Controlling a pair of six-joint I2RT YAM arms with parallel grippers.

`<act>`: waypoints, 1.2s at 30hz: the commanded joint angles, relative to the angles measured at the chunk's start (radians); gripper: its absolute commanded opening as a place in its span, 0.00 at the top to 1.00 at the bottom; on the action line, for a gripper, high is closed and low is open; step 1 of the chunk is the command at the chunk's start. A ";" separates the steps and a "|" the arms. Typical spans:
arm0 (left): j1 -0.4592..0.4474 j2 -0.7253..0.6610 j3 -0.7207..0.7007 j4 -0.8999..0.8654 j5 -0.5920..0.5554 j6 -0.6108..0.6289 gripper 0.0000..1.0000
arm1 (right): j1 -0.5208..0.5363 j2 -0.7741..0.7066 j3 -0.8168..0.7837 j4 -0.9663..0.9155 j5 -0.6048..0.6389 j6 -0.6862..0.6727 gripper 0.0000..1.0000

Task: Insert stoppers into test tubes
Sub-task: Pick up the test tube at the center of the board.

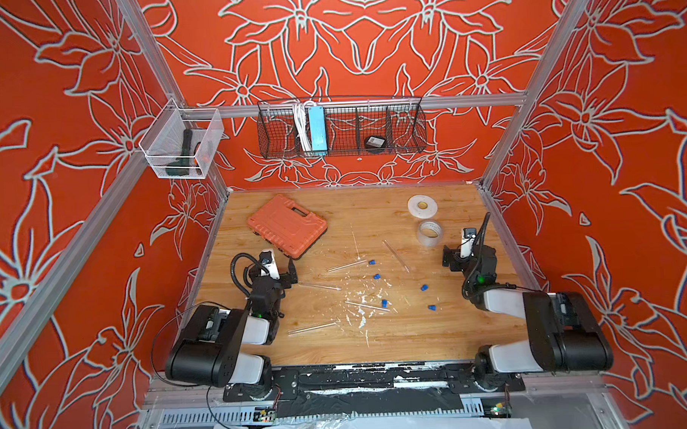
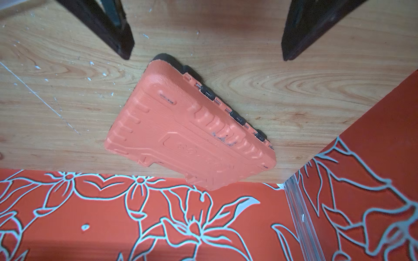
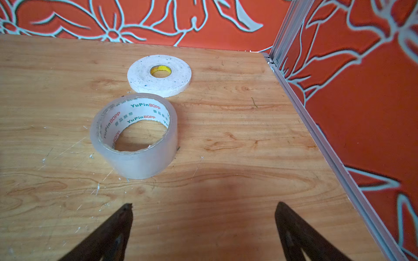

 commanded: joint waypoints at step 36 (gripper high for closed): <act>-0.024 -0.155 0.012 -0.105 0.070 0.054 0.04 | 0.008 -0.035 -0.009 0.010 0.027 -0.003 0.02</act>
